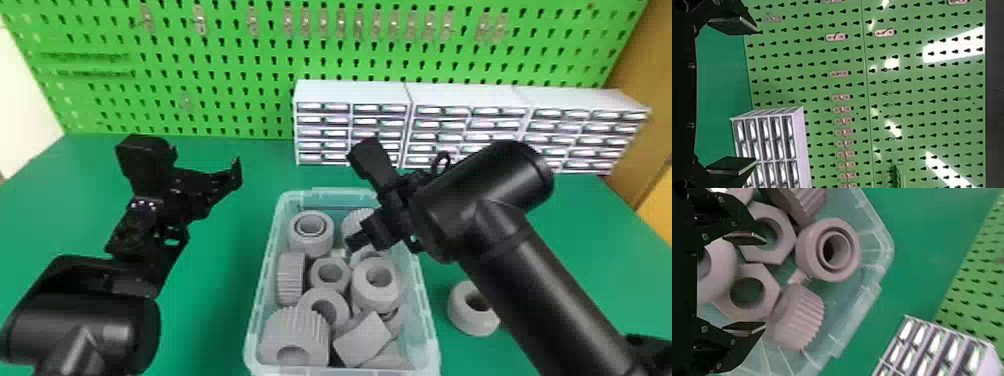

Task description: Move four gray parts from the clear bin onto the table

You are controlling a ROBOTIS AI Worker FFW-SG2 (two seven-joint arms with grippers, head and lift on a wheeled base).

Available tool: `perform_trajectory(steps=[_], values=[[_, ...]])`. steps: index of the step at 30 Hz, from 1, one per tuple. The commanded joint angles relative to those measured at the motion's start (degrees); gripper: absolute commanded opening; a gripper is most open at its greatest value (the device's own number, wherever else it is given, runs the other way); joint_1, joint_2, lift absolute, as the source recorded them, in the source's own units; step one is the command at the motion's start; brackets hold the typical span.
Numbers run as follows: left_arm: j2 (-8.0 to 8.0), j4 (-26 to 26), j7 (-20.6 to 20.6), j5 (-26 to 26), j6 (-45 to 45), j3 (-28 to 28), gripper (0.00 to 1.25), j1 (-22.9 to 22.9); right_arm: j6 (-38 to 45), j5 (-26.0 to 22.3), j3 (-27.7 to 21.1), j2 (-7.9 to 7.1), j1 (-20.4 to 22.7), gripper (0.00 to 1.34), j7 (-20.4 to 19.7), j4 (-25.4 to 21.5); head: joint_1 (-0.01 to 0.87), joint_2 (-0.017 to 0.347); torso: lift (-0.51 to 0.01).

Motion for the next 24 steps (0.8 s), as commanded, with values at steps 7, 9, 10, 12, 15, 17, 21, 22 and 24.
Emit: perform_trajectory(steps=[7,9,10,12,15,17,21,22,24], values=[[0.0,0.08,0.0,0.09,0.23,0.05,1.14,0.18,5.78,2.0,1.1,-1.26,-1.57,0.84,0.61,-0.38,0.678,0.034,-0.05],[0.0,-0.01,0.0,0.18,0.41,0.05,1.14,0.18,6.48,2.26,0.57,-1.79,-1.66,0.84,0.96,-1.08,0.678,0.034,-0.05],[0.0,-0.01,0.0,0.27,0.5,0.05,1.14,0.18,6.92,2.53,0.48,-2.23,-1.66,0.84,1.31,-1.7,0.678,0.034,-0.05],[0.0,0.08,0.0,0.27,0.58,0.05,1.14,0.18,8.24,3.41,0.31,-3.02,-1.75,0.84,2.02,-3.1,0.678,0.034,-0.05],[0.0,-0.01,0.0,0.27,0.67,-0.04,1.14,0.18,10.69,4.37,-0.48,-3.98,-1.48,0.84,2.72,-6.36,0.678,0.034,-0.05],[0.0,-0.01,0.0,0.27,0.85,-0.04,1.14,0.18,10.69,4.46,-1.36,-4.6,-0.87,0.84,2.81,-9.34,0.678,0.034,-0.05],[0.09,0.08,-0.09,0.18,1.11,-0.21,1.14,0.0,10.69,4.37,-2.59,-5.48,0.36,0.84,2.81,-15.41,0.678,0.034,-0.05],[0.09,-0.01,-0.18,0.18,1.2,-0.3,1.14,-0.09,10.69,4.81,-3.03,-5.65,0.98,0.84,2.81,-17.61,0.678,0.034,-0.05],[0.09,0.08,-0.18,0.18,1.2,-0.39,1.14,-0.18,10.69,6.39,-3.56,-5.57,2.38,0.84,2.81,-21.12,0.678,0.034,-0.05]])
